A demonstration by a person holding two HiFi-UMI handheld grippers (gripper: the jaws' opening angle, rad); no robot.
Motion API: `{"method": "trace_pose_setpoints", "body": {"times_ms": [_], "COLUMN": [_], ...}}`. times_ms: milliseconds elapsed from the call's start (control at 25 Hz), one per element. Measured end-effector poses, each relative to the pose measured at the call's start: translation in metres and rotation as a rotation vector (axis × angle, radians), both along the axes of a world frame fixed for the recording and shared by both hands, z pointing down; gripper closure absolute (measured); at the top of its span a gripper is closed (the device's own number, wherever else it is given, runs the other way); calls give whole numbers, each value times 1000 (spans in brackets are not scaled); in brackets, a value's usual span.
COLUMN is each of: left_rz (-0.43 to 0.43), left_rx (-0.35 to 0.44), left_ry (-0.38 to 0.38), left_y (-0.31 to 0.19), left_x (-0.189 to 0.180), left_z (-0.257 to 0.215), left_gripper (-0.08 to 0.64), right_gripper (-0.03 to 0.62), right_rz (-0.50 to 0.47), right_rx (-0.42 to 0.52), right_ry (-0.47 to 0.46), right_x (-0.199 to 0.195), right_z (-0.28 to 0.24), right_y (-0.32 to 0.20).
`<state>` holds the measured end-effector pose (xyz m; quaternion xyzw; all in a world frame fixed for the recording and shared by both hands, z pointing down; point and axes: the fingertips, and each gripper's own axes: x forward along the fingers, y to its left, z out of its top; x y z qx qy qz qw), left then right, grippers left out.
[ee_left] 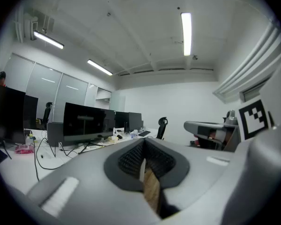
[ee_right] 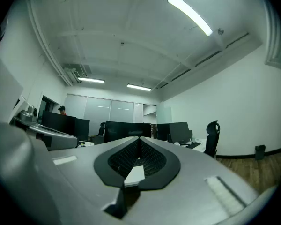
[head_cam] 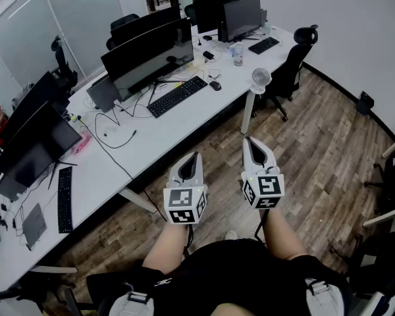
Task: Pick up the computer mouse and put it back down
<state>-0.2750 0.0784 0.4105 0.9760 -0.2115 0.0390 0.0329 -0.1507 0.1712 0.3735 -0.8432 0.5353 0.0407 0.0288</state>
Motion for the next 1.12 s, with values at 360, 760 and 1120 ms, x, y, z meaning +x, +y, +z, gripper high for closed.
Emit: {"method": "trace_pose_setpoints", "body": {"times_ms": [360,760,1120], "left_rz": [-5,-42,-37], "left_rx": [15,20,6], "left_ry": [-7,-15,-27], "left_y": [-9,-19,-21], "left_x": [29,82,126], "left_z": [-3,-3,9], "left_gripper": [509,509,509], "right_gripper": [588,588,588], "right_rz": [-24,-49,0], "right_rx": [4,1,9], "right_ry": [-22,-28,-44], "right_x": [25,80,136], "right_z": [3,9,15], "right_y": [-13,-19,-18]}}
